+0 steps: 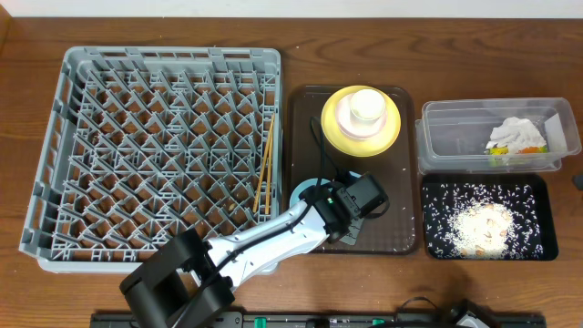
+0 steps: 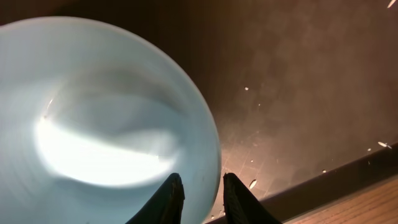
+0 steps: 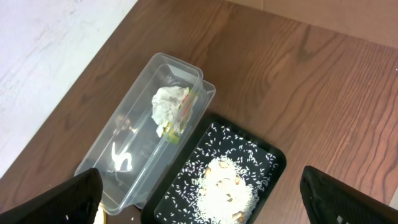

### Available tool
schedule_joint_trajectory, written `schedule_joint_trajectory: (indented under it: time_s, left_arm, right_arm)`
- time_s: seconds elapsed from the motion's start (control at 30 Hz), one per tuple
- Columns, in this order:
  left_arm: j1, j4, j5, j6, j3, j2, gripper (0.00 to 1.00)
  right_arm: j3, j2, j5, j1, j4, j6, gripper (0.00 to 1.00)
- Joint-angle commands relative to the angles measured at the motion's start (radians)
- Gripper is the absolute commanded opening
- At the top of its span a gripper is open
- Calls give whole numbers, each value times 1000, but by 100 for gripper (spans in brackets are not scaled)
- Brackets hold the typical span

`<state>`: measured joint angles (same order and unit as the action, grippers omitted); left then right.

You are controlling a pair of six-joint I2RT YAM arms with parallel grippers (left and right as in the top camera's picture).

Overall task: Sort waste into correct bins and load items into the dishwasher rack
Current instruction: 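Reach the left gripper to the light-blue bowl and grasp its rim, then lift the blue bowl and stand it upright in the rack's top row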

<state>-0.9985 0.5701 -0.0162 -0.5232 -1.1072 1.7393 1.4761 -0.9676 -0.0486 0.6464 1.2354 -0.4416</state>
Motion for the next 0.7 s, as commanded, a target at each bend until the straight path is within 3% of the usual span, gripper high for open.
schedule_joint_trajectory:
  time_s: [0.0,0.67]
  left_arm:
    - [-3,-10,-26,6,8,7,24]
    - [-2,-19,-26,6,10,63,21]
  right_arm:
    - [-1,1,0,13,4,-14,99]
    - [-1,1,0,13,15,-14,99]
